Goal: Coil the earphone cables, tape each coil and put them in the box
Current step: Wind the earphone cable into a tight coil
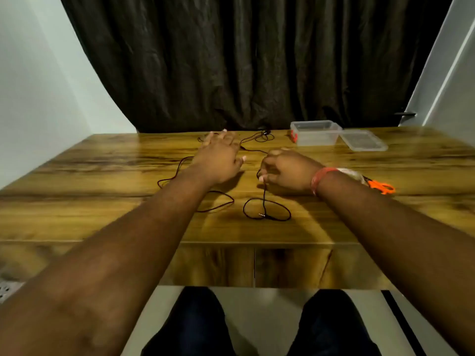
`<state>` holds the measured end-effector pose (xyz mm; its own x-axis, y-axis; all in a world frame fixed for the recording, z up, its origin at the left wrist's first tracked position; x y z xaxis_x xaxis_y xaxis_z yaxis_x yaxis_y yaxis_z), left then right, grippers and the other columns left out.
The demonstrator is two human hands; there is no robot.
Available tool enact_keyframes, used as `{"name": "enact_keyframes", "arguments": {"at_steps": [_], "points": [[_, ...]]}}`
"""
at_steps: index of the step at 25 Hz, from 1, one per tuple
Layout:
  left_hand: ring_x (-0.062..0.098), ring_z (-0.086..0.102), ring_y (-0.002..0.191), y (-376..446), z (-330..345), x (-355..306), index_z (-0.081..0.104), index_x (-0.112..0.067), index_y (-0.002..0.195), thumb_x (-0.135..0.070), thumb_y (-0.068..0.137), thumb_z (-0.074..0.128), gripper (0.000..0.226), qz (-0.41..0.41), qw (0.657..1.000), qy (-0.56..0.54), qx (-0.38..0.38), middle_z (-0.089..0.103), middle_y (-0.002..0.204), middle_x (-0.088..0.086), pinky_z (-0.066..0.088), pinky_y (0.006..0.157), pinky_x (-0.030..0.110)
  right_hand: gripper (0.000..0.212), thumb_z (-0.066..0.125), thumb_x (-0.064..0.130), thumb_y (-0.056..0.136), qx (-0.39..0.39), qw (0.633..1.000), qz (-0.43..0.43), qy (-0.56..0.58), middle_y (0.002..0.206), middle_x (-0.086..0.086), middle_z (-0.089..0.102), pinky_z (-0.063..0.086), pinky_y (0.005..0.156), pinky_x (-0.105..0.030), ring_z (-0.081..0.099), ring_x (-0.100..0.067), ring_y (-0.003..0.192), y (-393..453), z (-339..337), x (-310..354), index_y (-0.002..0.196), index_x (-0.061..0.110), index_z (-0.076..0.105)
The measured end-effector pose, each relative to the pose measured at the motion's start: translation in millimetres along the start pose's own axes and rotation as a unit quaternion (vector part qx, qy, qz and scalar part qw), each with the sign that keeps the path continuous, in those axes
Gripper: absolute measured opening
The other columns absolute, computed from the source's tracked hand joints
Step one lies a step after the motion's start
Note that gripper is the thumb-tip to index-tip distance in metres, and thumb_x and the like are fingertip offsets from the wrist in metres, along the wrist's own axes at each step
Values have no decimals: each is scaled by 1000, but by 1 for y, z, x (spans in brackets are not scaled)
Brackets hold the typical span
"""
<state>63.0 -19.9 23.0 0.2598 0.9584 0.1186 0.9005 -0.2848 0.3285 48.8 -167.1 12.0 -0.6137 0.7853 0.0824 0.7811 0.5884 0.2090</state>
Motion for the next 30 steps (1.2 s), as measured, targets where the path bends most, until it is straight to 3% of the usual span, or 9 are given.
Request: {"name": "enact_keyframes", "arguments": {"at_steps": [4, 9, 15, 17, 20, 22, 24, 26, 30], "points": [[22, 38, 140, -46, -5, -22, 61, -18, 124, -36, 96, 47, 36, 38, 996, -70, -36, 58, 136, 6, 12, 120, 46, 23, 69, 49, 81, 85, 993, -37, 70, 93, 7, 56, 46, 87, -36, 50, -12, 95, -38, 14, 27, 85, 27, 66], [18, 34, 142, -69, 4, -34, 61, -20, 121, -34, 99, 46, 30, 31, 986, -159, -31, 57, 137, 2, 5, 118, 35, 16, 69, 41, 81, 130, 990, -52, 21, 89, 13, 55, 46, 84, -37, 46, -9, 94, -61, 19, 33, 82, 26, 63], [15, 38, 138, -67, 11, -53, 62, -16, 123, -31, 104, 38, 33, 50, 965, -257, -27, 59, 134, 2, 5, 119, 29, 5, 55, 29, 87, 85, 995, -56, 23, 86, 10, 60, 45, 78, -32, 54, -12, 85, -54, 21, 24, 84, 28, 58], [14, 49, 125, -62, 9, -54, 64, -16, 115, -30, 105, 35, 34, 48, 956, -289, -34, 65, 121, 1, 8, 122, 33, 6, 55, 27, 90, 52, 995, -33, 79, 81, 8, 61, 44, 67, -30, 54, -11, 75, -49, 15, 16, 83, 28, 54], [9, 60, 97, -45, 3, -57, 64, -21, 103, -31, 104, 38, 28, 40, 934, -350, -51, 68, 98, -5, 20, 117, 30, 4, 54, 29, 94, -27, 991, -16, 133, 84, 10, 62, 45, 66, -32, 54, -8, 75, -32, 1, 1, 91, 27, 56], [4, 61, 82, -30, 2, -50, 64, -25, 97, -30, 102, 45, 20, -5, 905, -424, -45, 67, 87, -7, 45, 88, 24, 5, 55, 27, 95, -79, 971, -10, 223, 89, 10, 65, 47, 69, -26, 58, -4, 80, -17, -6, -8, 96, 25, 60], [-4, 58, 63, -3, 4, -41, 61, -26, 85, -25, 102, 46, 22, -53, 869, -490, -34, 63, 76, -6, 45, 60, 19, 6, 56, 19, 96, -133, 942, 5, 307, 93, 2, 66, 49, 68, -23, 61, -8, 81, 7, -11, -23, 98, 19, 62], [-1, 53, 54, 20, 11, -34, 57, -21, 80, -22, 105, 41, 29, -99, 832, -546, 12, 55, 70, -4, 44, 55, 20, 6, 57, 10, 94, -178, 918, 28, 354, 93, -8, 63, 50, 63, -25, 59, -13, 77, 28, -12, -35, 95, 13, 62], [6, 47, 51, 53, 32, -23, 59, -10, 85, -16, 105, 40, 28, -148, 672, -718, 104, 46, 69, 1, 53, 54, 23, 13, 58, 5, 91, -267, 902, 49, 336, 91, -4, 62, 45, 77, -24, 57, -10, 84, 62, -10, -61, 88, 16, 63]]}}
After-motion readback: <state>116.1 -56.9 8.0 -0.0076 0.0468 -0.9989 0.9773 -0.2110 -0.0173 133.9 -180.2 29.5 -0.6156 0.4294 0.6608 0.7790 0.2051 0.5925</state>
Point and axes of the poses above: each hand's wrist, its own y-axis towards the middle knuckle, its own z-axis out of the palm, x = y × z, the point moved 7 cm from there along y, towards the middle knuckle
